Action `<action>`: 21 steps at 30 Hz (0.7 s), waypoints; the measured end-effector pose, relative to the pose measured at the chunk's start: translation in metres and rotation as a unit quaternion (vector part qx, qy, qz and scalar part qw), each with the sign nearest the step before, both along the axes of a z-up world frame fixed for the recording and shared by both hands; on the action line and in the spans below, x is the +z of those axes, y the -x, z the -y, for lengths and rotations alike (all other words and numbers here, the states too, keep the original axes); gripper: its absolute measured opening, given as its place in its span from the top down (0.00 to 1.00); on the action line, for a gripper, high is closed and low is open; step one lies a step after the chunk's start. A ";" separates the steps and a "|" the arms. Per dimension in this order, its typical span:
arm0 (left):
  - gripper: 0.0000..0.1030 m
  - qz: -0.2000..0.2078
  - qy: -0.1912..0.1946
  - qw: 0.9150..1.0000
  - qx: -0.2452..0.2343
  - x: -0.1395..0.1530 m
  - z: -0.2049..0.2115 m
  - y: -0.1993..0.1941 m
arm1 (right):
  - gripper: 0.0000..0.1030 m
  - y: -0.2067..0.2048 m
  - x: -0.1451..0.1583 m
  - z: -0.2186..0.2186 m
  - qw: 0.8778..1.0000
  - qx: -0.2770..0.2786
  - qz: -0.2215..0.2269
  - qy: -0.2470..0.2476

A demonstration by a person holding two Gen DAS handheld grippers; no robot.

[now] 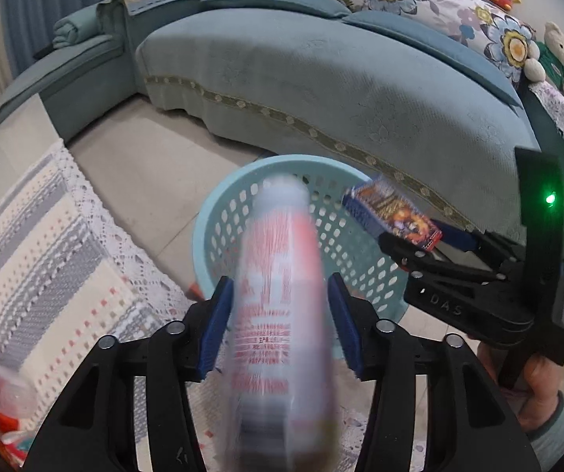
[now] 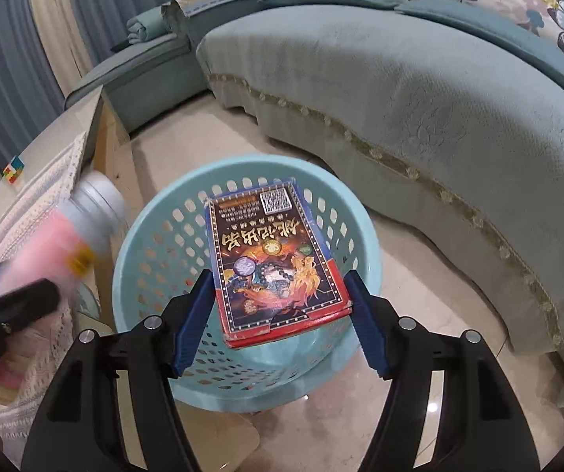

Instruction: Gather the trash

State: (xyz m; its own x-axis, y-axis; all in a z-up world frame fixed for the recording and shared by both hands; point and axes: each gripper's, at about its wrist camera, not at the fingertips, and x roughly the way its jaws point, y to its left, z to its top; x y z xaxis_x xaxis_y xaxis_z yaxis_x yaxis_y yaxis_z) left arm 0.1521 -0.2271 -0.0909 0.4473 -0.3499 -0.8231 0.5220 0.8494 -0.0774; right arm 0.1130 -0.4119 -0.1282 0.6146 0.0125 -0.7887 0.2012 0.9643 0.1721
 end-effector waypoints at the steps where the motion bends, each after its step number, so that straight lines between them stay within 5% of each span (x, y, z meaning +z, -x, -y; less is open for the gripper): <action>1: 0.42 0.005 0.001 1.000 0.001 0.002 -0.002 0.001 | 0.38 -0.002 -0.001 -0.001 1.000 0.002 -0.002 -0.003; 11: 0.36 0.039 0.046 0.998 0.036 0.049 -0.047 0.011 | 0.38 0.010 0.013 -0.022 1.000 0.025 0.008 -0.010; 21: 0.31 0.088 0.096 0.985 0.116 0.110 -0.156 0.062 | 0.37 0.032 0.066 -0.089 0.994 0.095 0.057 -0.012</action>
State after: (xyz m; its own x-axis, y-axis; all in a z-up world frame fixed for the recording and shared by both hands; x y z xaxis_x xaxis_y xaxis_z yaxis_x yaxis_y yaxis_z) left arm 0.0900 -0.0708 0.0190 0.6630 -0.3625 -0.6550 0.3350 0.9261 -0.1735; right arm 0.0813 -0.3226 -0.0618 0.6853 0.1544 -0.7117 -0.0054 0.9783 0.2070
